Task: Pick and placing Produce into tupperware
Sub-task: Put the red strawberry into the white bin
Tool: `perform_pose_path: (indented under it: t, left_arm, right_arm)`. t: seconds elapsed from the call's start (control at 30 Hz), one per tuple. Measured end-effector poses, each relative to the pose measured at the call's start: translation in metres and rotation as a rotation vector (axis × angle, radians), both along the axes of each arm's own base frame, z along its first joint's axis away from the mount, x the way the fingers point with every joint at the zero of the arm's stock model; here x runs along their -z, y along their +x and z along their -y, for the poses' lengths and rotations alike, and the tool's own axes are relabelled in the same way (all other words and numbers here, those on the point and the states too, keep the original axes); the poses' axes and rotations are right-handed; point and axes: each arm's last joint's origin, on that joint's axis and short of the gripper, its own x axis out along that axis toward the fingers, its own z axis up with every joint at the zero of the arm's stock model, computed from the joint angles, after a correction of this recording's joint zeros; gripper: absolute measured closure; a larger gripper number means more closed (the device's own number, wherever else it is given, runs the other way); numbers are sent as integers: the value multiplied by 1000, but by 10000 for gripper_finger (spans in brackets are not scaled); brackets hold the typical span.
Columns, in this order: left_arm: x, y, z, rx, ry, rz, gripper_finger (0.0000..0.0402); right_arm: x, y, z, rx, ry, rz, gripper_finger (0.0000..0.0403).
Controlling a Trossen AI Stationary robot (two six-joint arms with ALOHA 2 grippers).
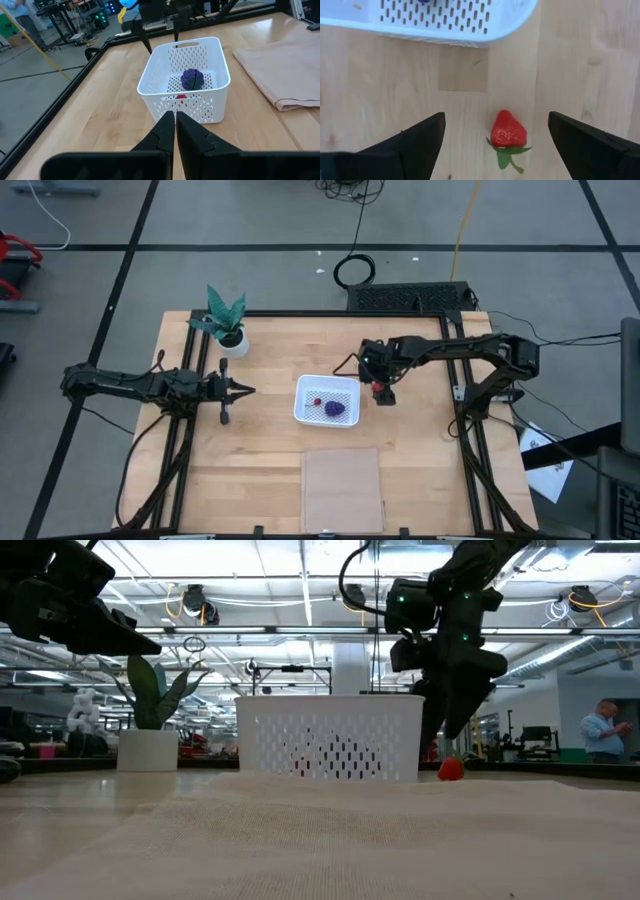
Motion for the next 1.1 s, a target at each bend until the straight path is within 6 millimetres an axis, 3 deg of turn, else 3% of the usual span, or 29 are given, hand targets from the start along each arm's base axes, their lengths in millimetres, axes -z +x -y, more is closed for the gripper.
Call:
perform_pose_path:
  t: [0.37,1.1]
  left_arm:
    - [0,0,1,22,-14,0,380]
    - [0,0,1,23,-14,-3,380]
  right_arm:
    - [21,-6,-2,-16,-52,11,64]
    - [42,-16,-6,-14,-90,18,64]
